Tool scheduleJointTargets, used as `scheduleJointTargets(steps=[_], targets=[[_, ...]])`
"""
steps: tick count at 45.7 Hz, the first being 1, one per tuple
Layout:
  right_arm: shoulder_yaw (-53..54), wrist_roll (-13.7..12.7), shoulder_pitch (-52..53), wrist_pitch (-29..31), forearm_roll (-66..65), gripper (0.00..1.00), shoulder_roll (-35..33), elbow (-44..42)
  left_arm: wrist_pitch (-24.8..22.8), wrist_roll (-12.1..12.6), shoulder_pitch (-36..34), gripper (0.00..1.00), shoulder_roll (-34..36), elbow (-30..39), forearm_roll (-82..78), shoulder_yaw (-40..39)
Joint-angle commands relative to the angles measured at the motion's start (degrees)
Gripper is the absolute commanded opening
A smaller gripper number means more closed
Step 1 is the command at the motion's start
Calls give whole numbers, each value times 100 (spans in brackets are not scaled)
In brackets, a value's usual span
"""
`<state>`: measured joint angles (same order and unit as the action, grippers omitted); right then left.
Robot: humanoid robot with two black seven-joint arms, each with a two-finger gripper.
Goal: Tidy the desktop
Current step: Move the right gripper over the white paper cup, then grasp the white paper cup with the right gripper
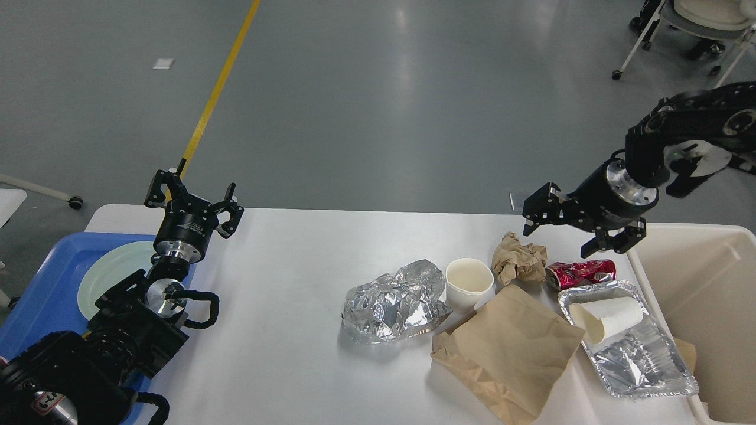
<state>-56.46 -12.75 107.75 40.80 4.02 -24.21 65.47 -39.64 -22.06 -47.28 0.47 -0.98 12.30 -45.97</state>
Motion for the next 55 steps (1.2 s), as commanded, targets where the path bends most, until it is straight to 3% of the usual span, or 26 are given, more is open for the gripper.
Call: scheduleJointTargets(steps=[1,8,12,23,34,45,55], targets=[[13,1,711,595,2,100,48,115,0,0,9,97,-3,1,0,0],[-5,1,1291,1202,-7,100,197,115,0,0,0,97,-3,1,0,0],[-5,-8,1284,1141,-24,100,372,54,0,0,0,97,-3,1,0,0],[-5,-69,-280,-150,-69,100,1137,-219,0,0,0,97,6,1,0,0],[513,-87,-1660,-1618,-33,100,1401,-587,0,0,0,97,6,1,0,0],[557,-96,-2522,-1786,-33,100,1937,-1528,0,0,0,97,6,1,0,0],[584,-87,-2549,-1803,-33,99,1964,-1608,0,0,0,97,6,1,0,0]])
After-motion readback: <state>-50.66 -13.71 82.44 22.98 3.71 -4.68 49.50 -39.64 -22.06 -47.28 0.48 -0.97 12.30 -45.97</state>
